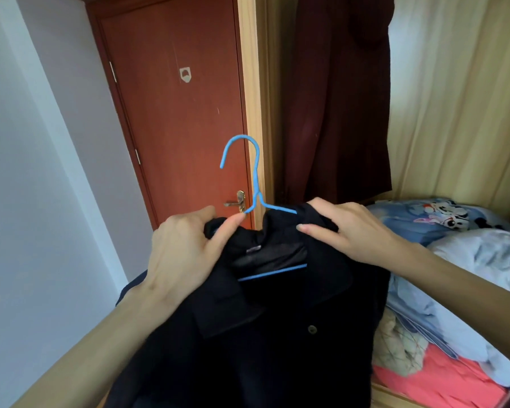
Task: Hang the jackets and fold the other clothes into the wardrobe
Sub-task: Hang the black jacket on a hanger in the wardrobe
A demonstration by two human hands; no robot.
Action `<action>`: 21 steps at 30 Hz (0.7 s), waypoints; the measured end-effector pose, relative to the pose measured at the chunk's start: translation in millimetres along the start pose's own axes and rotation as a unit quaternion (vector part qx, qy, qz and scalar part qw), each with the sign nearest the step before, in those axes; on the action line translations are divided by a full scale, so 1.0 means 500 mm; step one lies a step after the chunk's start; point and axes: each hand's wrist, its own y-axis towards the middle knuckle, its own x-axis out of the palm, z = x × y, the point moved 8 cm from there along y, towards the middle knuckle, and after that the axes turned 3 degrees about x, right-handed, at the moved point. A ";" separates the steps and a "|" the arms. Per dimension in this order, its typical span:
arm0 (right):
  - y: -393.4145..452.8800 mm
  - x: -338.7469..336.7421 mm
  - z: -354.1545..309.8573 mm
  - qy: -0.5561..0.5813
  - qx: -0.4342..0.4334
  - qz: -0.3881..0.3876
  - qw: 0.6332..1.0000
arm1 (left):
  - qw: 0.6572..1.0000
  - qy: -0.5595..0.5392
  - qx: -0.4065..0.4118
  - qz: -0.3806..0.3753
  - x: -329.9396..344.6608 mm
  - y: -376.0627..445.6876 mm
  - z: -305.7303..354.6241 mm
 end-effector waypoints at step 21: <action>-0.031 -0.047 -0.001 0.000 0.032 0.134 0.990 | 0.979 0.116 0.165 0.034 -0.052 0.096 0.012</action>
